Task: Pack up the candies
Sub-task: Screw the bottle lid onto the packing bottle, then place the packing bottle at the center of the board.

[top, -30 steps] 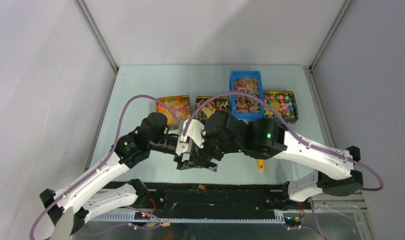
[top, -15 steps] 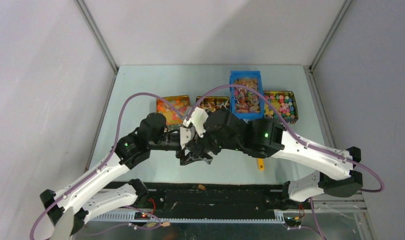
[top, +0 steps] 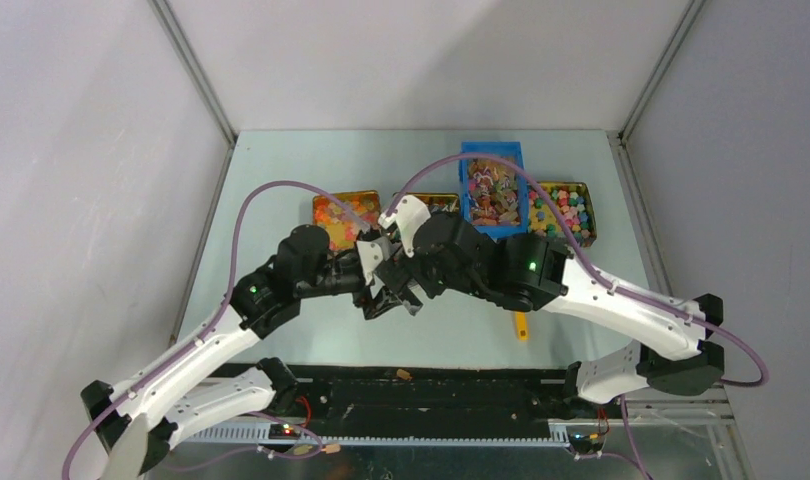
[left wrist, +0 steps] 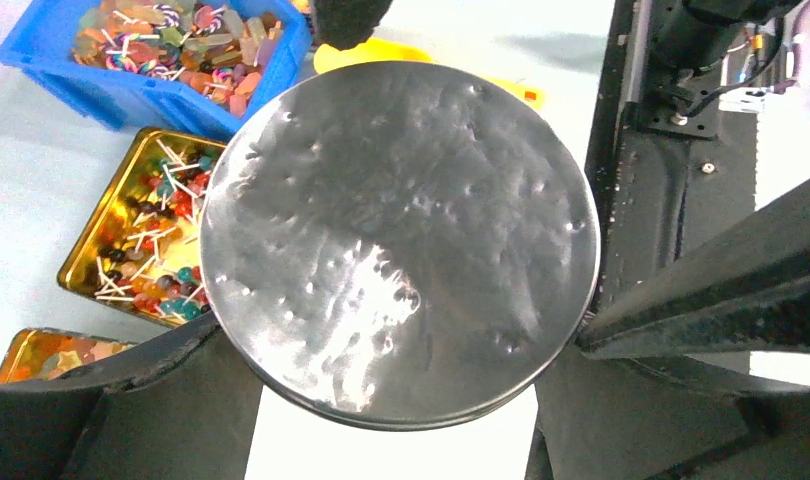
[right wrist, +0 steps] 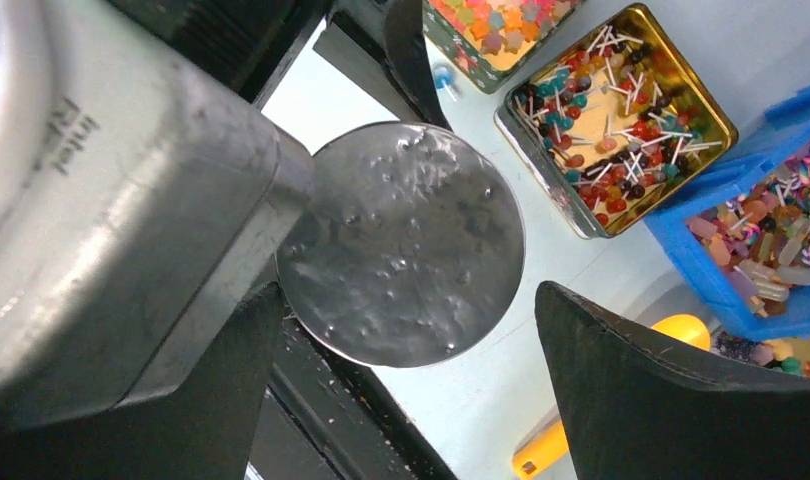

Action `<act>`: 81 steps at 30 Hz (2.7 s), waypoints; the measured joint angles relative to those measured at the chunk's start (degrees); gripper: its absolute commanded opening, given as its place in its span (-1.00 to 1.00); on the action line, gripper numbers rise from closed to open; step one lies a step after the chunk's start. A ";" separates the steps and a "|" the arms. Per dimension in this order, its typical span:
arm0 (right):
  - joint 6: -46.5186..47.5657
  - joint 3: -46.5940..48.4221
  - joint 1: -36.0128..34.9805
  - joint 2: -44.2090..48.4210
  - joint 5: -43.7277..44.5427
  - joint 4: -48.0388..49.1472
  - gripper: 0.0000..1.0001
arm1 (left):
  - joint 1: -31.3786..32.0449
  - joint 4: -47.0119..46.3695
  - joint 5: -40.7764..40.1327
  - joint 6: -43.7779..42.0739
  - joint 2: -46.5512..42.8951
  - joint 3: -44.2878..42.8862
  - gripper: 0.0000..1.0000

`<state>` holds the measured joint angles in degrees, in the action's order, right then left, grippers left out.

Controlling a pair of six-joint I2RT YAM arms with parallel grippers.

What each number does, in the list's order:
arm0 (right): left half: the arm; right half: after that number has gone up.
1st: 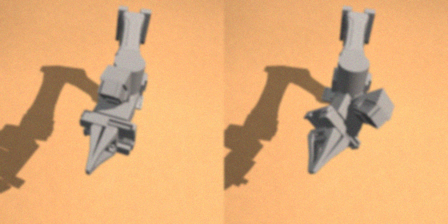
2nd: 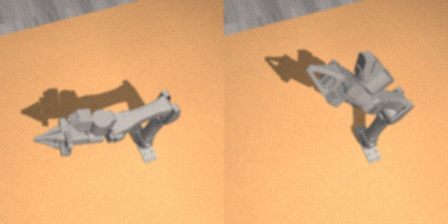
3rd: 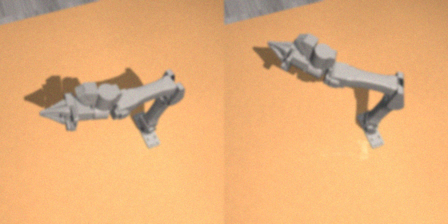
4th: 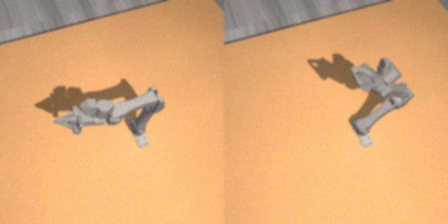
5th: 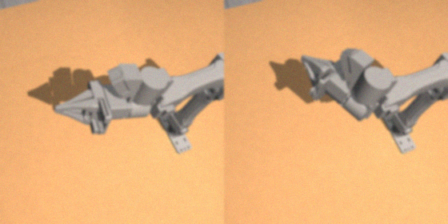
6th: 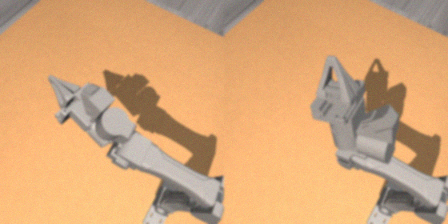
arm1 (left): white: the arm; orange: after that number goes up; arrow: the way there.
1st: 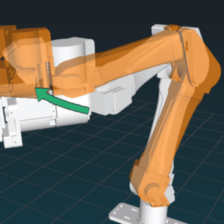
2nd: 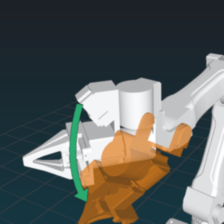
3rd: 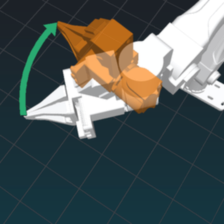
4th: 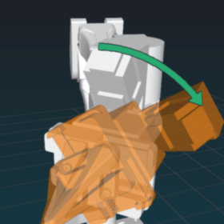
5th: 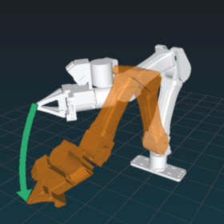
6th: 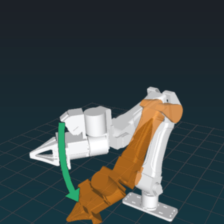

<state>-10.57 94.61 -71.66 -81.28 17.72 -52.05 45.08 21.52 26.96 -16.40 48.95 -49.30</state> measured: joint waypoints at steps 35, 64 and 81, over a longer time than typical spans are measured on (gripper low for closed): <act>-2.99 -18.32 9.20 19.06 -11.91 6.78 0.99 | 1.09 -25.14 -1.29 -3.50 8.87 16.96 0.21; -4.68 -29.22 19.91 20.68 -16.50 12.72 0.99 | 1.14 -78.51 1.62 4.66 45.05 29.42 0.99; -4.44 -42.47 42.91 30.38 -22.12 21.57 0.99 | -2.99 -66.55 0.35 6.08 13.73 31.78 0.99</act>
<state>-15.00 52.14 -28.75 -50.89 -4.40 -30.48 42.09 -45.04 27.31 -10.33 62.67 -17.52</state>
